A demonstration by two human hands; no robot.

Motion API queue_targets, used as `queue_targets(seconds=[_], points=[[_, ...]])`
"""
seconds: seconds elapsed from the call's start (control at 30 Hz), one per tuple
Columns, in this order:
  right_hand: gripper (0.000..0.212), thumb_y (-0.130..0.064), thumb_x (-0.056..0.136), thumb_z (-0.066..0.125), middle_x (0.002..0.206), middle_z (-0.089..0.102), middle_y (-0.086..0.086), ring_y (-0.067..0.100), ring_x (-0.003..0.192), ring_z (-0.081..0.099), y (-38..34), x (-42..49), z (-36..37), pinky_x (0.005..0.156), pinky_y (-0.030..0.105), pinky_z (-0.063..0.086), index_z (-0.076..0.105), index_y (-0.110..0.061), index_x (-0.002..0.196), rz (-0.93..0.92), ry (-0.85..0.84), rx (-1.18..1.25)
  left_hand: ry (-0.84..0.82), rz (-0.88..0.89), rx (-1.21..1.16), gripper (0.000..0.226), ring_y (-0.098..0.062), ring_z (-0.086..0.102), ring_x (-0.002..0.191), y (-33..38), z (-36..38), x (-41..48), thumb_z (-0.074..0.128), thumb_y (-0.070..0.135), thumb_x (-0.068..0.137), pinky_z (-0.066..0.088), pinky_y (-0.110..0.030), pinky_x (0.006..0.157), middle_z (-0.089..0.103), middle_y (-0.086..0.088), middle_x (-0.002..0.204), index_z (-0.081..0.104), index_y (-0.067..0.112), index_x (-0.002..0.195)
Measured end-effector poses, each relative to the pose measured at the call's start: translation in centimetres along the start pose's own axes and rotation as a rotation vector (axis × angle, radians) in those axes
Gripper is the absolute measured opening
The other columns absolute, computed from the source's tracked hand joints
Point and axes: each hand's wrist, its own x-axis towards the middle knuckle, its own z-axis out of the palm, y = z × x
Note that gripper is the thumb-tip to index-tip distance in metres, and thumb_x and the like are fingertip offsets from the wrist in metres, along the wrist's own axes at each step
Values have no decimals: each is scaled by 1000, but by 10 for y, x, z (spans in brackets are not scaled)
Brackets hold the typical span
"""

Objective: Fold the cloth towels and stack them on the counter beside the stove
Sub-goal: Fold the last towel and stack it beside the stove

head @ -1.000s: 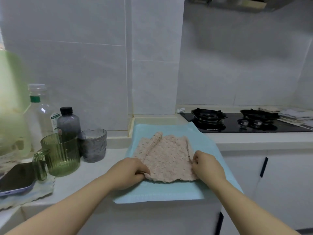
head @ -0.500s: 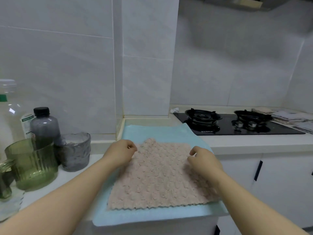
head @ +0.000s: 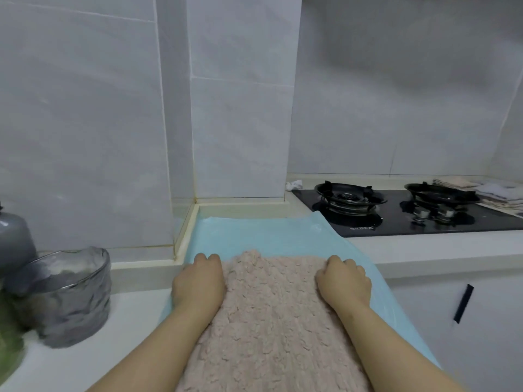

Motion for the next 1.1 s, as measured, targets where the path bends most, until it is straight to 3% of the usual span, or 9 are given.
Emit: queue_targets(seconds=[0.23,0.33,0.47,0.53,0.7,0.83,0.97,1.03,1.1], points=[[22,-9,90,38,107,55,7,26,93,47,3,6,-1,74,32,33,58,-14,100,-40,70,25,43,11,-146,16,-31,57,93,-1,-8,3,37,6,94,33,-33,61,49,-10,108,51,9,101],[23,-9,91,39,108,55,9,29,99,49,4,19,-11,75,34,31,58,-13,102,-41,179,60,117,-4,-234,15,-33,56,91,-1,-19,15,39,6,94,34,-34,63,49,-12,108,52,8,101],[22,-11,94,38,106,55,9,30,99,49,-1,38,-13,73,33,28,57,-12,106,-59,290,60,117,19,-84,18,-19,37,56,11,-30,30,42,-7,85,22,-28,46,46,-11,109,42,9,93],[19,-12,95,39,106,54,8,28,98,48,-3,43,-8,72,32,28,54,-14,106,-65,298,43,87,29,15,25,-16,36,55,14,-27,37,44,-8,84,16,-27,42,45,-11,113,45,8,103],[30,-18,95,39,117,47,8,26,106,45,1,36,7,78,31,30,42,-19,125,-136,142,-70,88,11,75,40,-18,29,56,14,-4,33,41,0,89,20,-28,43,41,-10,115,31,12,126],[39,-23,93,44,123,47,5,24,112,46,2,14,-11,90,34,38,39,-22,132,-240,119,103,110,128,-282,25,-21,42,86,11,-20,18,39,11,93,37,-30,65,41,-4,115,41,18,117],[47,-27,94,46,109,53,-1,18,93,57,12,-35,-28,83,36,48,29,-28,138,-339,-153,410,34,329,-443,6,-14,50,90,3,-29,-35,42,25,93,42,-28,77,49,9,95,46,30,91],[51,-29,93,47,104,59,-4,16,92,59,19,-60,-33,84,34,48,25,-31,140,-409,-210,363,17,381,-451,5,-10,51,88,-7,-27,-60,46,26,92,41,-24,76,50,12,91,46,31,90],[50,-34,94,46,117,58,-6,15,109,55,27,-81,-37,95,33,42,28,-32,140,-459,-212,271,-60,437,-485,9,-4,51,94,-19,-27,-80,49,30,92,39,-17,82,53,16,100,52,31,100]])
